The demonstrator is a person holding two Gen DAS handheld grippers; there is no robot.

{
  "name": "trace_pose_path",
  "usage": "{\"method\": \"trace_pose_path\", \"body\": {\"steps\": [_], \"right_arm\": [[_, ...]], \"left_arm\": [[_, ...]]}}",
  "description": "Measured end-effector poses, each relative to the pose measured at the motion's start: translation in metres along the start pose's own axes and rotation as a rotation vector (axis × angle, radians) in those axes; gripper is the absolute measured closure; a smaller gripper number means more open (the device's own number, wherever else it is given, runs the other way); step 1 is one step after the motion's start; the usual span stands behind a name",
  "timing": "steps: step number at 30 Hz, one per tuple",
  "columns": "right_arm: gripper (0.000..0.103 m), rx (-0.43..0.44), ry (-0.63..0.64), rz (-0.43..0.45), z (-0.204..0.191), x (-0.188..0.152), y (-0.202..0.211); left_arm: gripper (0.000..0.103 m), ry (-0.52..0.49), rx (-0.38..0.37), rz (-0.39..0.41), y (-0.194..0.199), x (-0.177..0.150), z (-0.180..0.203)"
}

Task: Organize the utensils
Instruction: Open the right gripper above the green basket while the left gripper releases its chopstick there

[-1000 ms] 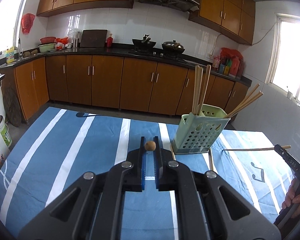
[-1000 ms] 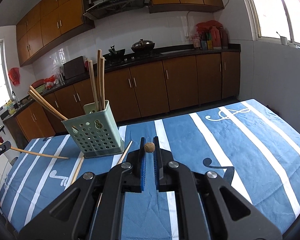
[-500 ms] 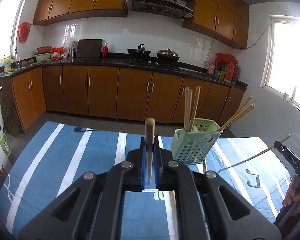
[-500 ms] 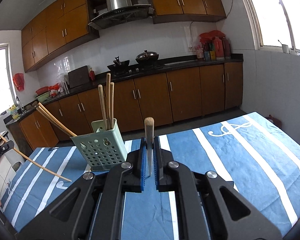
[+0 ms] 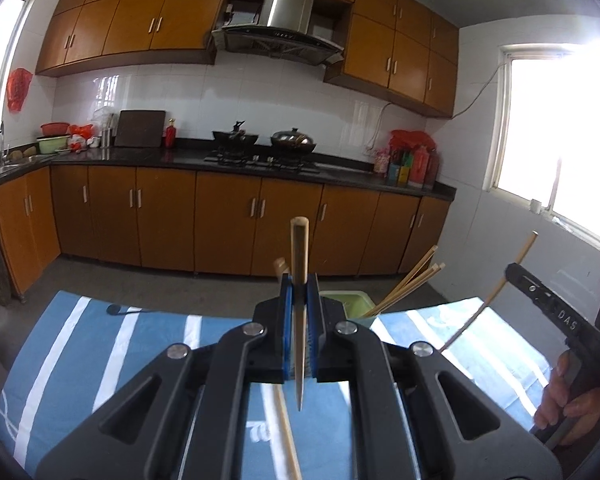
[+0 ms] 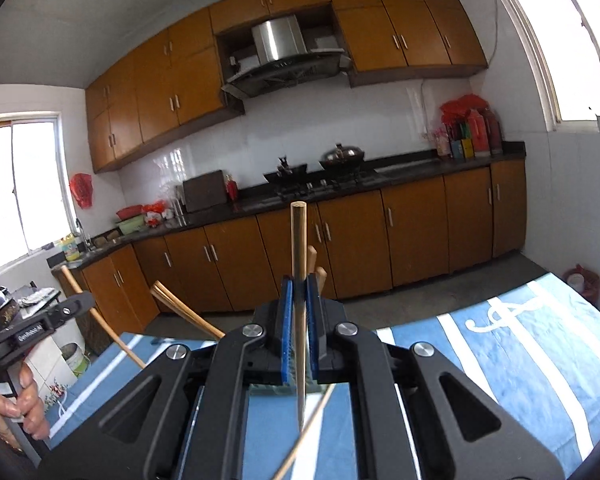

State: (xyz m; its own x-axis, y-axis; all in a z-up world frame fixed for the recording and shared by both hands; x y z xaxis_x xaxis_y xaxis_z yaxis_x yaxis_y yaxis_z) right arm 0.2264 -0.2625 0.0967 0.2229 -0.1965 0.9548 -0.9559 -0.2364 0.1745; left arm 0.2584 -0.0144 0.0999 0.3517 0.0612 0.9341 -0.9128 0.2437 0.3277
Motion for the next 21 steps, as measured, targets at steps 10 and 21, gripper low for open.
{"method": "trace_pose_path", "body": {"steps": [10, 21], "right_arm": [[0.096, 0.010, 0.010, 0.151, -0.021, 0.053, -0.029], [0.096, -0.039, 0.004, 0.085, -0.009, 0.026, -0.096]], "left_arm": [[0.095, 0.012, 0.006, 0.158, -0.018, 0.072, 0.039], [0.095, 0.047, 0.068, 0.113, -0.085, 0.055, 0.018]]}}
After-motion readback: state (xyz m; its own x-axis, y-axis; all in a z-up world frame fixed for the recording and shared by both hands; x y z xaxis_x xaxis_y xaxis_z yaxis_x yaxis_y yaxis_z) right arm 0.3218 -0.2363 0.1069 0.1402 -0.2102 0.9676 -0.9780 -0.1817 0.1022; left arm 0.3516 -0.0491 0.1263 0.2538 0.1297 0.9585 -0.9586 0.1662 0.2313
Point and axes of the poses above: each gripper's, at about its wrist camera, not at the fingertips, and y roughly against the way its jaws point, z to its right, x to its top, the point moved 10 cm from there along -y, roughly the way its jaws point, and after that the axes turned 2 degrees about x, right-handed, at the moved point
